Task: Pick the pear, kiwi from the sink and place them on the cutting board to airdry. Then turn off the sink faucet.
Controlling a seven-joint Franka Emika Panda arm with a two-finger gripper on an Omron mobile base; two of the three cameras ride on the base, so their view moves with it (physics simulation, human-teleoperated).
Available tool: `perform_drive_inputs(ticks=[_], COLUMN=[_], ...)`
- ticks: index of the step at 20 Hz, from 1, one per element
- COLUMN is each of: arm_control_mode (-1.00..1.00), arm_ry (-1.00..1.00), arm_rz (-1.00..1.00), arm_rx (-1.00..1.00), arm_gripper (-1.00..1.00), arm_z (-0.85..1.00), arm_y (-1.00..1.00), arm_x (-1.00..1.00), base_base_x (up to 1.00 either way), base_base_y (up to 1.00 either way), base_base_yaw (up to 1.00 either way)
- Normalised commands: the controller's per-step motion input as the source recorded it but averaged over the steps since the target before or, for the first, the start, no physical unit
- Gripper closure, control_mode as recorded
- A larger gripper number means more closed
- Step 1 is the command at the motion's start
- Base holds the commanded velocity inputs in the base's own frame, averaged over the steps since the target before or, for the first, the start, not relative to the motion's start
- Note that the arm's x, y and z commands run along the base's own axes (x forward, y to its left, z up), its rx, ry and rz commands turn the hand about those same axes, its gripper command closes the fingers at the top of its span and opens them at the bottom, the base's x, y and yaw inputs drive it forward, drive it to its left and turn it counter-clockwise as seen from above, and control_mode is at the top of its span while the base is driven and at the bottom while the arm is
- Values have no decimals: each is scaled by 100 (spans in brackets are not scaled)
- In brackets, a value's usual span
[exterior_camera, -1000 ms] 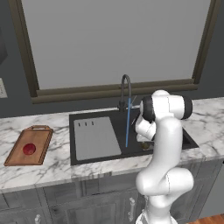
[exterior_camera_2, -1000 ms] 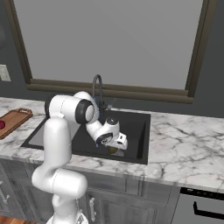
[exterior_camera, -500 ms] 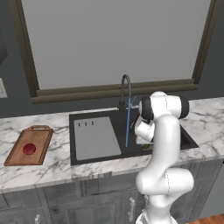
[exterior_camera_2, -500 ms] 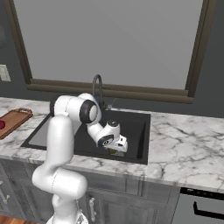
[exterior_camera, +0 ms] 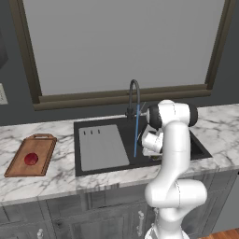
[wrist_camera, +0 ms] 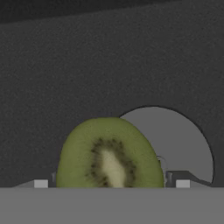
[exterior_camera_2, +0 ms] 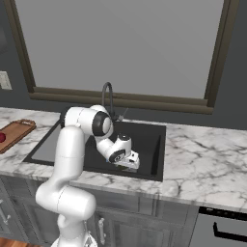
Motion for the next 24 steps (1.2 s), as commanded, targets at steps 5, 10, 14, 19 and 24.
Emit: perform_drive_inputs(ticks=[5, 10, 14, 19, 24], arm_control_mode=[-100, -100, -100, -100, -100], arm_ry=[1, 0, 0, 0, 0], arm_rz=[0, 0, 0, 1, 1], arm_rx=[0, 0, 0, 0, 0], arm_gripper=[100, 100, 100, 100, 100], arm_z=[-17, -1, 20, 57, 72], arm_y=[5, -5, 0, -7, -6], arm_x=[14, 2, 0, -12, -16], base_base_x=[0, 0, 0, 0, 0], base_base_y=[0, 0, 0, 0, 0], base_base_yaw=[0, 0, 0, 0, 0])
